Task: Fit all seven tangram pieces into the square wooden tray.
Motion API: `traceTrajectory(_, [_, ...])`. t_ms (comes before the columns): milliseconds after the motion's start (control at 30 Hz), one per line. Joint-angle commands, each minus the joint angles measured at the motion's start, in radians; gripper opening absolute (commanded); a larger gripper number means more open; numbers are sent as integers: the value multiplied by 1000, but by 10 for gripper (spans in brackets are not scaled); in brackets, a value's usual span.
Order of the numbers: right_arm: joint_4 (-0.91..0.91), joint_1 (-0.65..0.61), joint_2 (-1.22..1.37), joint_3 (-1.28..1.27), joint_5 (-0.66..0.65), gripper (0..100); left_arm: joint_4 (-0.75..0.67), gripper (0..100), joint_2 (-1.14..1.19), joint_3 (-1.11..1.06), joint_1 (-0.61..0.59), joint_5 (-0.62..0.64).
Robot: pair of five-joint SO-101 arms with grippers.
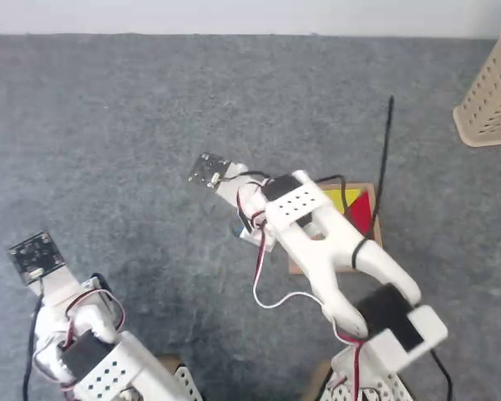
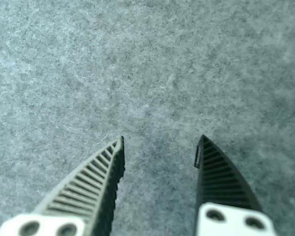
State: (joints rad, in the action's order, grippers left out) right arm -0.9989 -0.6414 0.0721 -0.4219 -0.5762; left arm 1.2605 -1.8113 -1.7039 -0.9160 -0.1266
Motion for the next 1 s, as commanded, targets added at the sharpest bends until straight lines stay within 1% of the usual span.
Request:
traceTrajectory(0, [35,-19,16,57,-31,224,3,225,-11,19,2,9])
traceTrajectory(267, [120,-28,130,55,-34,224,3,225,-11,19,2,9])
traceTrajectory(500, [139,-28,180,60,-34,218,3,225,-11,19,2,9])
traceTrajectory(700, [133,-30,180,60,-34,96,3,225,-11,19,2,9])
traceTrajectory(867, [130,-24,156,55,-34,88,3,225,-11,19,2,9])
traceTrajectory(967, [65,-22,79,54,-34,87,3,225,-11,19,2,9])
